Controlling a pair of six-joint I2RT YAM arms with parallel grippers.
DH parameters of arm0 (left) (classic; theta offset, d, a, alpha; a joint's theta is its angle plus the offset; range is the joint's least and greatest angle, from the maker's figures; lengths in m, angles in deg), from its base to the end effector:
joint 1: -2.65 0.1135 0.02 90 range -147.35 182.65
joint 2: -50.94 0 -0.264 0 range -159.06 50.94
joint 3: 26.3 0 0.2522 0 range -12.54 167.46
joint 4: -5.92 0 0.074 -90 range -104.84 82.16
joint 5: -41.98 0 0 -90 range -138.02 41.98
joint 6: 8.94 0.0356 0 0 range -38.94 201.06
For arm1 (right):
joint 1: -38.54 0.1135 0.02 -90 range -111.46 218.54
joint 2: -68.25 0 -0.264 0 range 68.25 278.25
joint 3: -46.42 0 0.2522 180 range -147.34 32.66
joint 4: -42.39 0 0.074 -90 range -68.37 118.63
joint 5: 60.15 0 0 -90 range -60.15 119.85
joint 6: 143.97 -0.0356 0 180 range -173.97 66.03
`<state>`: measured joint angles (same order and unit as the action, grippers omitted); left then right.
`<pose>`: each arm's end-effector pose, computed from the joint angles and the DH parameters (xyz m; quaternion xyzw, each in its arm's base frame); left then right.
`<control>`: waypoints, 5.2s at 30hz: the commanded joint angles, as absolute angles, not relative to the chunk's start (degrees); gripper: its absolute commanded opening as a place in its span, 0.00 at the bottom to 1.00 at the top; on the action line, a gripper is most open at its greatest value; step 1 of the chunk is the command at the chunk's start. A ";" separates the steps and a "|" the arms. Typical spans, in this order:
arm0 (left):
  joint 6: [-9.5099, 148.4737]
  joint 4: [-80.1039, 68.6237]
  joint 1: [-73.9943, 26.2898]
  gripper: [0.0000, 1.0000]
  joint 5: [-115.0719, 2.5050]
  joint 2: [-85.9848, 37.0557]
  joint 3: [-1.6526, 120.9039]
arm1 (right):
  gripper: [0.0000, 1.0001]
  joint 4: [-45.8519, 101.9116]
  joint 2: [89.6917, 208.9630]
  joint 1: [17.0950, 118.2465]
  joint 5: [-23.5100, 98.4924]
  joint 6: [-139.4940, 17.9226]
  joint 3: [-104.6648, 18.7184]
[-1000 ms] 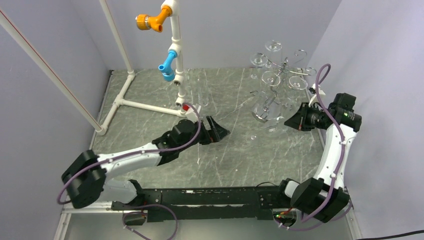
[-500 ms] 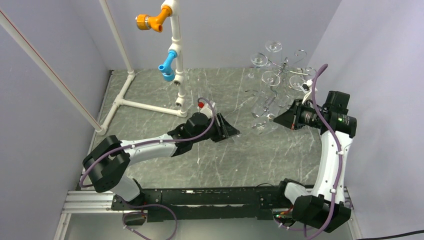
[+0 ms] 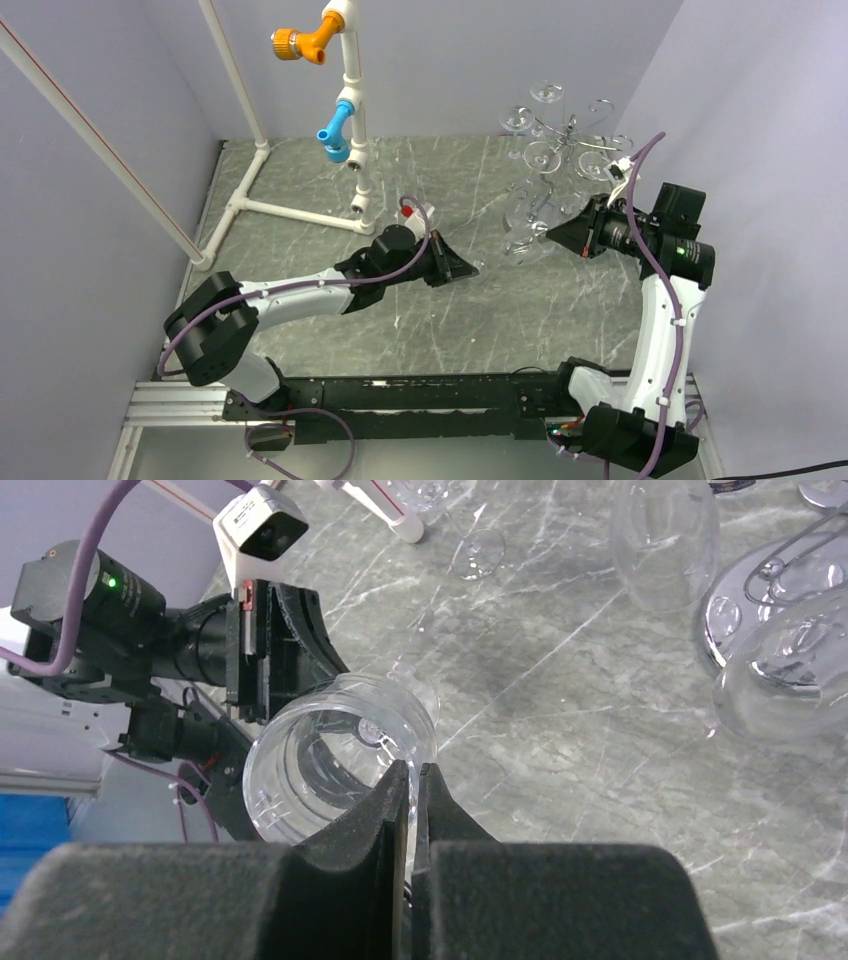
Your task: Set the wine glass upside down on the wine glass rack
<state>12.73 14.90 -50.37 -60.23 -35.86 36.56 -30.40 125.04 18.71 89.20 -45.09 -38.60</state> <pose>0.1990 -0.2768 0.2467 -0.0409 0.7902 -0.5693 0.2231 0.1640 -0.0266 0.3890 -0.1139 0.8160 0.3592 0.4383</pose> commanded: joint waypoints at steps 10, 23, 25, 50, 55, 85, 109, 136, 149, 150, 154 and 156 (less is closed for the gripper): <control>41.82 -21.55 -49.45 0.00 -39.01 -7.56 37.37 | 0.99 -43.87 126.51 18.94 86.96 -29.24 -52.86; 120.95 -20.51 -64.34 0.00 -27.70 -7.82 55.69 | 0.99 -30.25 131.90 26.92 102.49 -51.35 -60.92; 131.17 -17.85 -66.89 0.00 -26.24 -11.37 57.73 | 0.98 -19.71 130.09 27.69 101.93 -63.17 -57.24; 173.56 15.16 -74.75 0.00 -11.07 -30.31 57.86 | 0.49 -1.80 130.19 45.28 87.85 -101.14 -40.52; 173.06 15.12 -75.46 0.00 -10.67 -29.80 57.62 | 0.21 3.90 130.46 45.27 88.80 -105.36 -40.77; 104.40 -2.92 -80.31 1.00 -6.46 2.01 52.33 | 0.00 32.88 165.93 25.03 89.50 -120.22 -101.83; 96.77 -4.25 -80.27 0.99 -2.70 4.64 46.48 | 0.00 20.21 180.04 14.92 81.14 -111.14 -96.94; 93.88 -5.14 -80.25 1.00 -1.45 7.16 44.36 | 0.00 14.98 174.51 18.05 84.98 -110.99 -82.93; 93.39 -4.32 -80.29 0.99 -1.13 8.84 42.71 | 0.00 11.23 169.93 15.50 84.89 -110.77 -78.23; 93.49 -4.25 -80.27 0.99 -1.08 8.82 42.74 | 0.00 11.19 169.55 15.40 84.88 -110.75 -77.62; 93.67 -4.36 -80.32 0.99 -1.01 8.84 42.86 | 0.00 11.33 168.79 15.13 85.06 -110.95 -75.49; 93.77 -4.50 -80.27 1.00 -0.99 8.84 42.87 | 0.00 11.29 168.90 15.00 85.04 -111.12 -74.71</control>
